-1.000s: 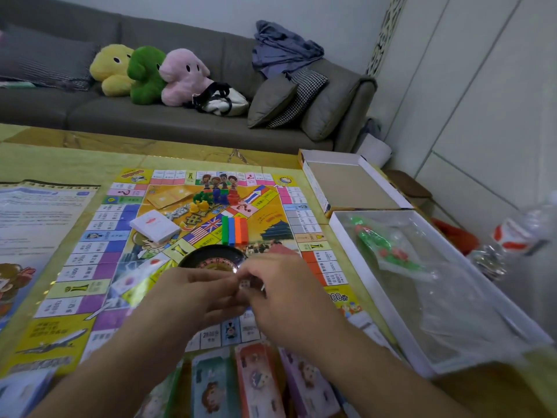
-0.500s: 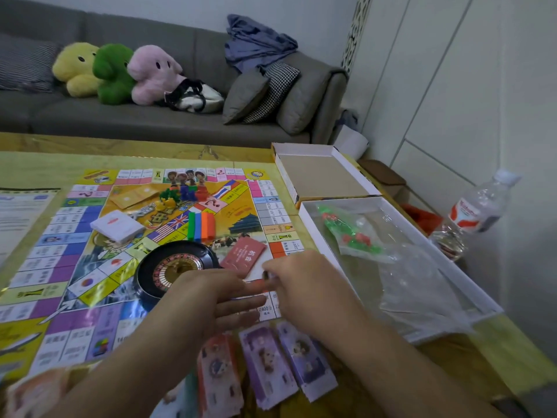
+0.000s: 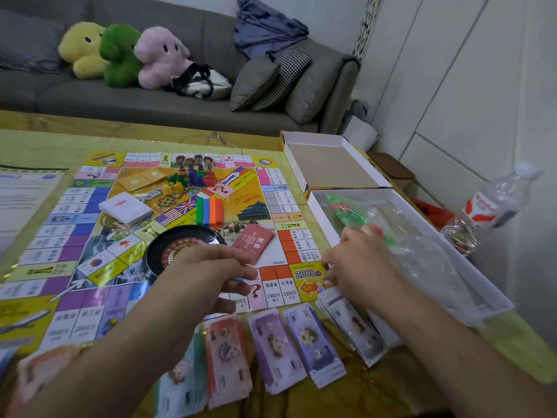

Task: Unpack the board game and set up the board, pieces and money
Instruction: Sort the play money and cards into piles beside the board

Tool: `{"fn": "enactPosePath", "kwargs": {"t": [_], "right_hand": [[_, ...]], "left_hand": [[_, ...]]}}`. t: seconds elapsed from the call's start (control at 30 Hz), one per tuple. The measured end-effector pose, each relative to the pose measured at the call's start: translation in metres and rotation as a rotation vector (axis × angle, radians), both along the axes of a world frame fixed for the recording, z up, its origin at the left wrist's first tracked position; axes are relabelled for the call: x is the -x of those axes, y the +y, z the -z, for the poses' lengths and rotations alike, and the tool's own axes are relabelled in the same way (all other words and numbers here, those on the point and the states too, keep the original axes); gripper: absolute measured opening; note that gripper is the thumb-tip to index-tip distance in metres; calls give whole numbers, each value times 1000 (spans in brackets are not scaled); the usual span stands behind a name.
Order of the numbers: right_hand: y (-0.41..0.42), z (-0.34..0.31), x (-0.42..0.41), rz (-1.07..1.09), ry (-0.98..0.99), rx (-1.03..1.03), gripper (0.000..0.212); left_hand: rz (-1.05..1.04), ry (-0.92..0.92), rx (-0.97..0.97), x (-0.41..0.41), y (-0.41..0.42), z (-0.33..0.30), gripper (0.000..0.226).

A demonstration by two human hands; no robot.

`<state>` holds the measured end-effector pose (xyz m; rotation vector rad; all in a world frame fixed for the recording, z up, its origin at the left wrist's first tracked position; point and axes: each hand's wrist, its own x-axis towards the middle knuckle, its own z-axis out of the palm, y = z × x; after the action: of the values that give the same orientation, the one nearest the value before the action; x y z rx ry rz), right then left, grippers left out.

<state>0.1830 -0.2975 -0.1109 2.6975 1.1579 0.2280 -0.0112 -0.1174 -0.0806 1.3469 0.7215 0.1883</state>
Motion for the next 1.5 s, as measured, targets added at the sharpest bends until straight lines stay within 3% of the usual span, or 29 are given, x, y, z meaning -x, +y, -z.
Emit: {"fn": "enactPosePath", "kwargs": {"t": [0.67,0.83,1.03,1.27,1.43,1.5], "right_hand": [[-5,-4,4,-5,71,9,27],[4,-13,16,-21,50,-86,28],[26,-16,37,-77,158,-202,23],[100,-22,46,37,433,-534,12],[188,-21,30,85,493,-424,1],[216,-15,20,117,518,-388,17]], "left_hand": [[-43,27,-79,8,17,-3,28],[-72,75,-213,11,26,-5,23],[-115,124,-367,20,41,-6,22],[-186,127,-392,28,63,-7,23],[-221,109,-348,30,83,-6,21],[-227,105,-344,30,89,-5,22]]}}
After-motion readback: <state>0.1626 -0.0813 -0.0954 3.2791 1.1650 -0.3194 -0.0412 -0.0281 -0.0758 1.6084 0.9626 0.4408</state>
